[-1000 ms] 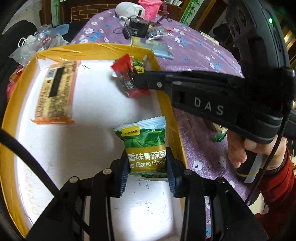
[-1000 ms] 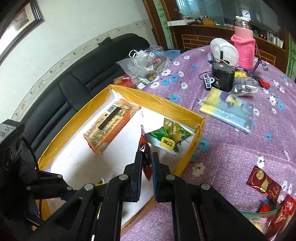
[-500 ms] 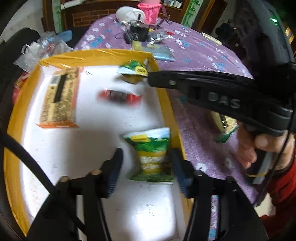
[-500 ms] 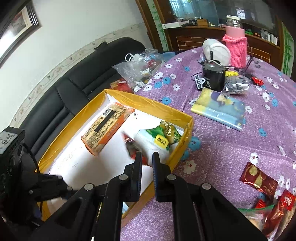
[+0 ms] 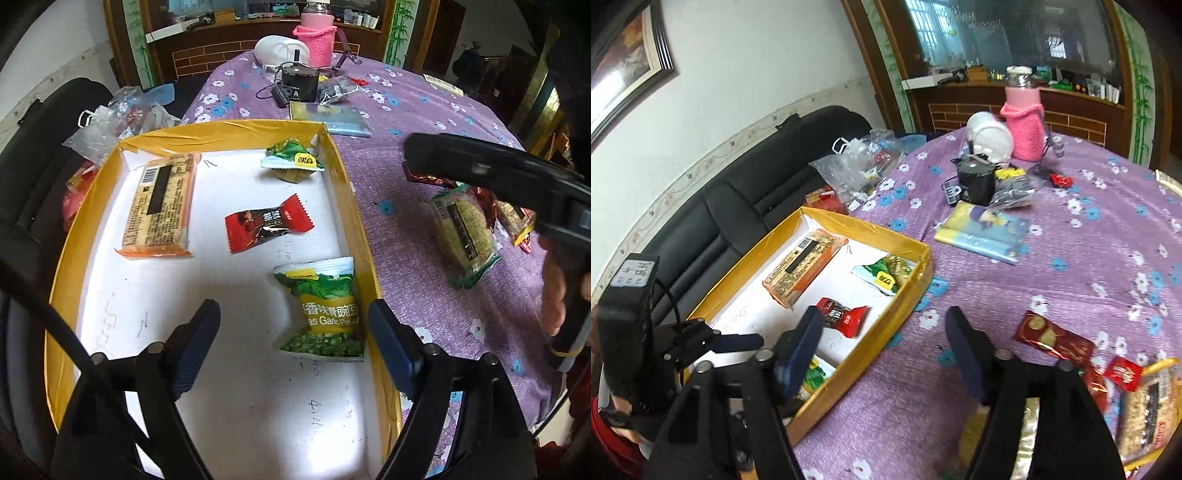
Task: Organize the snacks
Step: 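Move both grippers back to the remaining snacks on the table, then grasp the round cracker pack with the left gripper while the right grasps the rectangular cracker pack, then carry both cracker packs over the white box and open both grippers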
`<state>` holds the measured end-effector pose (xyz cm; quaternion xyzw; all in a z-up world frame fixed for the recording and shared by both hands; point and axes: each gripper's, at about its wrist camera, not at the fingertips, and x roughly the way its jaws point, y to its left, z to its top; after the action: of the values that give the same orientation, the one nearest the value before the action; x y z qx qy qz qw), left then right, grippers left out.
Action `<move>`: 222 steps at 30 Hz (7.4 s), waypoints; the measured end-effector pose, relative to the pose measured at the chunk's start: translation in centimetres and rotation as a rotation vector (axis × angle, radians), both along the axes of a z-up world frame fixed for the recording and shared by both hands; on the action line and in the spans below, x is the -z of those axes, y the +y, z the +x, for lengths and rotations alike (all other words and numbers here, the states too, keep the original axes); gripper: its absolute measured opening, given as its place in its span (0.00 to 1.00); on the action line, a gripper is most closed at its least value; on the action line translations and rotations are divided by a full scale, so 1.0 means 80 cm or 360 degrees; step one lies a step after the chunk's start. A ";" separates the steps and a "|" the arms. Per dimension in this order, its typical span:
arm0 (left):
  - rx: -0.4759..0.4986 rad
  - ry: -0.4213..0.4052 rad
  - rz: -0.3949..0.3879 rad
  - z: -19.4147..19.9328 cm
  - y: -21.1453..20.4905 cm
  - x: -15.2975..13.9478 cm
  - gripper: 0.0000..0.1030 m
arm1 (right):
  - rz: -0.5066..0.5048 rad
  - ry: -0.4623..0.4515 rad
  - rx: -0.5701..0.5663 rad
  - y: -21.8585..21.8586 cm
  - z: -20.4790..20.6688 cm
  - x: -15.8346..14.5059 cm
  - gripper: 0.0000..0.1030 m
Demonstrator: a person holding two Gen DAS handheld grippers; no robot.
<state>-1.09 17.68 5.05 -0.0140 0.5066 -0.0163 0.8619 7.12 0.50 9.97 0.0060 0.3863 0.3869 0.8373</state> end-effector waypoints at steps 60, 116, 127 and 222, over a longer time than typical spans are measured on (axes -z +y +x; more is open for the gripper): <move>0.0043 0.0241 -0.0021 0.129 -0.223 0.049 0.91 | -0.0353 0.0145 0.0546 -0.266 0.036 0.055 0.94; 0.0024 0.0023 -0.0037 0.066 -0.186 0.037 0.75 | -0.0030 0.0047 0.0370 -0.234 0.024 0.043 0.66; 0.0004 -0.0107 -0.0054 0.046 -0.177 -0.002 0.75 | -0.0083 -0.0002 0.0364 -0.225 0.019 0.044 0.66; -0.0104 0.0305 0.0003 0.169 0.064 0.000 0.78 | -0.0338 -0.0066 -0.0656 0.164 -0.182 0.064 0.71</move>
<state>12.44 22.79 5.09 -0.0313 0.5860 0.0137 0.8096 -7.46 13.65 4.86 -0.1691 0.4005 0.5069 0.7444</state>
